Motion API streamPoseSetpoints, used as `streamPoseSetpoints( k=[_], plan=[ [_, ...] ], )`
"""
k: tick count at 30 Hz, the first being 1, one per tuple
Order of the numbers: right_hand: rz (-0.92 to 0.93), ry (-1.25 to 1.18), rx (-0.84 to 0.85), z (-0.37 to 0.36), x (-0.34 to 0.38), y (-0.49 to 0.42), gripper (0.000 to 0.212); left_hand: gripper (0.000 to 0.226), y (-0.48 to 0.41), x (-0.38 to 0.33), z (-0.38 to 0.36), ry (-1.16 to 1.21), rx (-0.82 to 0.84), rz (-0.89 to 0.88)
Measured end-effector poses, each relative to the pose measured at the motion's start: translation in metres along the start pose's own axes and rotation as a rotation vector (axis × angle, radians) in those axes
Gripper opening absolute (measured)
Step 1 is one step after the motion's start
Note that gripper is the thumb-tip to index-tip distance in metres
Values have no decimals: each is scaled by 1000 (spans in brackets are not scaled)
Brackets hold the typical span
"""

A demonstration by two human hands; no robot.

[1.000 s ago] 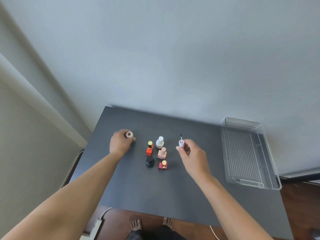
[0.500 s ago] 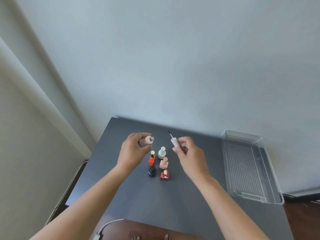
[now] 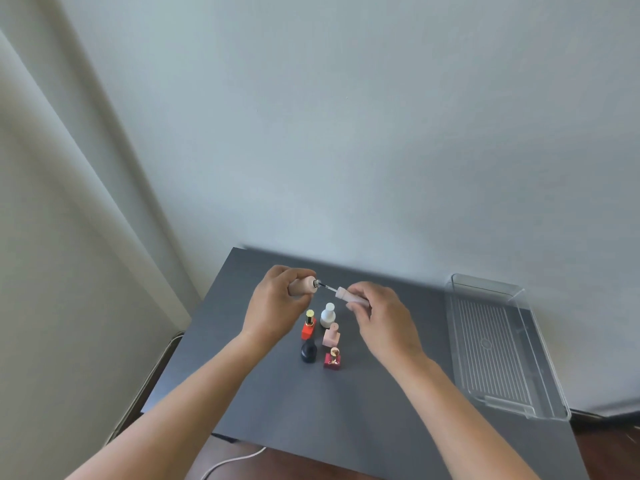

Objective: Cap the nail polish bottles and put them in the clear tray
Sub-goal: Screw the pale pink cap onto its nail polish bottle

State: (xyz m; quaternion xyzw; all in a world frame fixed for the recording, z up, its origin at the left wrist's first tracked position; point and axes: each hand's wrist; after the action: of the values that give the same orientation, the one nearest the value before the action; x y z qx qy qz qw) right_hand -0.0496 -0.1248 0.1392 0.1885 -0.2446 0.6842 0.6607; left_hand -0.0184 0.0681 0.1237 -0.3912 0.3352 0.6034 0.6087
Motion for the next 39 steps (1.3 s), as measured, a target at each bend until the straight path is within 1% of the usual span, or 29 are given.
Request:
streamPoseSetpoints(
  k=[9,14,17,21,23,25,29,31,34,39],
  plan=[
    [56,49,-41,3,2,3,16,23,7,-8,1,-86,21,-55],
    [121,109,-69,3,1,0,25,29,7,-9,1,-112,70,-84],
    [120,5,-49,3,-1,0,31,35,7,-10,-1,-92,85,-49],
    [-7,-243,-54,6,-1,-2,24,30,7,-14,-3,2,91,8],
    [-47,-321,-68,8,-2,-3,27,28,8,-15,-4,28,91,12],
    [-73,-363,-64,10,-4,-3,27,27,8,-15,-4,45,93,12],
    [-103,-386,-50,11,-8,-3,10,28,9,-17,-4,37,101,6],
    [-94,-373,-58,12,-9,-3,10,29,10,-19,-3,39,109,-3],
    [-93,-322,-60,17,-9,-4,22,30,12,-20,-3,38,114,-12],
    [-127,-253,-46,22,-8,-5,55,29,13,-25,-3,50,112,-13]
  ],
)
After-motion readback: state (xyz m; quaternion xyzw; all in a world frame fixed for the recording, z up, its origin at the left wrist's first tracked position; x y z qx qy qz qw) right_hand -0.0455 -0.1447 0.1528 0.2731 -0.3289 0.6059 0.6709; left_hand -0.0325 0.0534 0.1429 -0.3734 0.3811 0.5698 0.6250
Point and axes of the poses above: each hand's wrist, its own y-axis away from the middle knuckle, its own z-axis out of the back of the hand, x = y × z, and after that the axes turned 4 degrees about y, right-handed
